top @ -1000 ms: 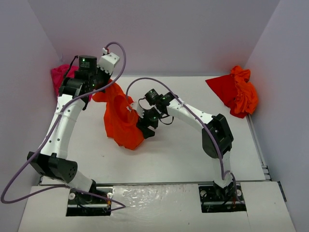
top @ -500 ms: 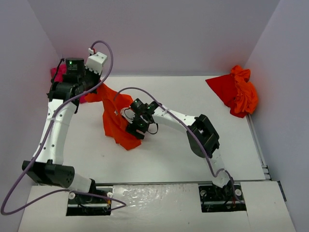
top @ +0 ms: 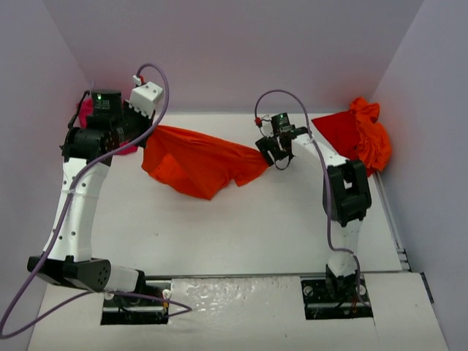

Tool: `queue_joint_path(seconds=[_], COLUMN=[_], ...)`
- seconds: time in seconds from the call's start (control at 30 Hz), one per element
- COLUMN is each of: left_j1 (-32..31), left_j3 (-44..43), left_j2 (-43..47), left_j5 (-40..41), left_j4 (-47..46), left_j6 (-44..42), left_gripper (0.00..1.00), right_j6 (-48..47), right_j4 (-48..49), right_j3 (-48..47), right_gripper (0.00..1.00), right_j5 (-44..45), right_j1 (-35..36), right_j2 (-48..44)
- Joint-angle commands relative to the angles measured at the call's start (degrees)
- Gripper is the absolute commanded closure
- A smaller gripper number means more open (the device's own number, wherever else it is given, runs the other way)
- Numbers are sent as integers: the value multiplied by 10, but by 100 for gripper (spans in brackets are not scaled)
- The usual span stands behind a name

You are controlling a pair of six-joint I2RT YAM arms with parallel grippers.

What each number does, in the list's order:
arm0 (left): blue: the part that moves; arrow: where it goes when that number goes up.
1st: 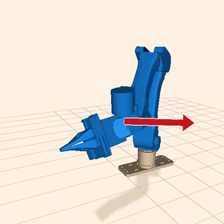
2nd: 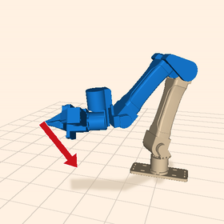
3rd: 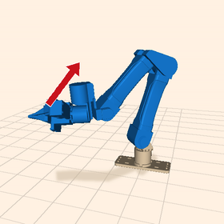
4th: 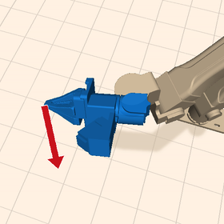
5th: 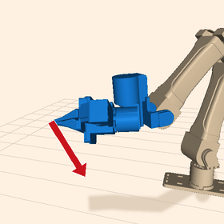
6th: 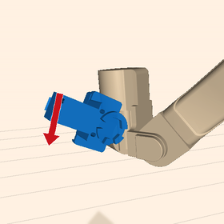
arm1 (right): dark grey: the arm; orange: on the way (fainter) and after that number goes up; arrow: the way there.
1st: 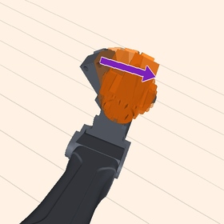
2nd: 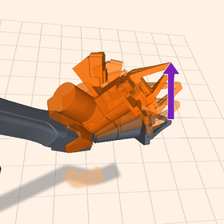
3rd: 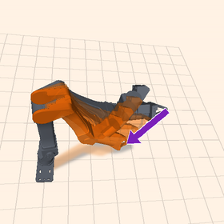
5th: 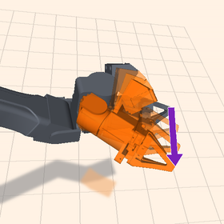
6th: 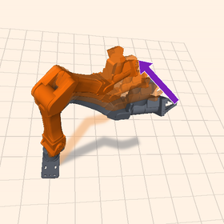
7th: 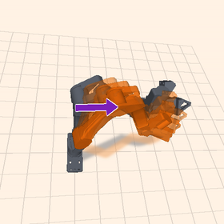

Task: Fold and stack the t-shirts
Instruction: Move the tshirt to the center of the board

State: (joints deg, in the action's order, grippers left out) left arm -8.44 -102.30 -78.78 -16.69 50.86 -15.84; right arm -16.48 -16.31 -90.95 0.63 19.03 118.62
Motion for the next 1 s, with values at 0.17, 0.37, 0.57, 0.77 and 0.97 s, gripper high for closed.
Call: queue_joint_path(seconds=[0.17,0.37,0.57,0.77,0.97], left_j1=[14,20,22,22,21], left_j3=[-26,-12,1,3,24], left_j2=[14,16,15,2,9], left_j5=[23,27,31,32,29], left_j4=[-68,-74,-80,-87,-92], left_j6=[9,10,9,13,12], left_gripper=[100,100,100,100,100], right_j6=[-42,-56,-79,-88,-99], right_j4=[-13,-22,-30,-50,-61], right_j3=[44,39,46,18,-24], right_gripper=[32,33,31,30,30], right_j5=[-159,-274,-340,-341,-327], right_j1=[53,69,110,189,211], right_j2=[-86,-87,-118,-92,-24])
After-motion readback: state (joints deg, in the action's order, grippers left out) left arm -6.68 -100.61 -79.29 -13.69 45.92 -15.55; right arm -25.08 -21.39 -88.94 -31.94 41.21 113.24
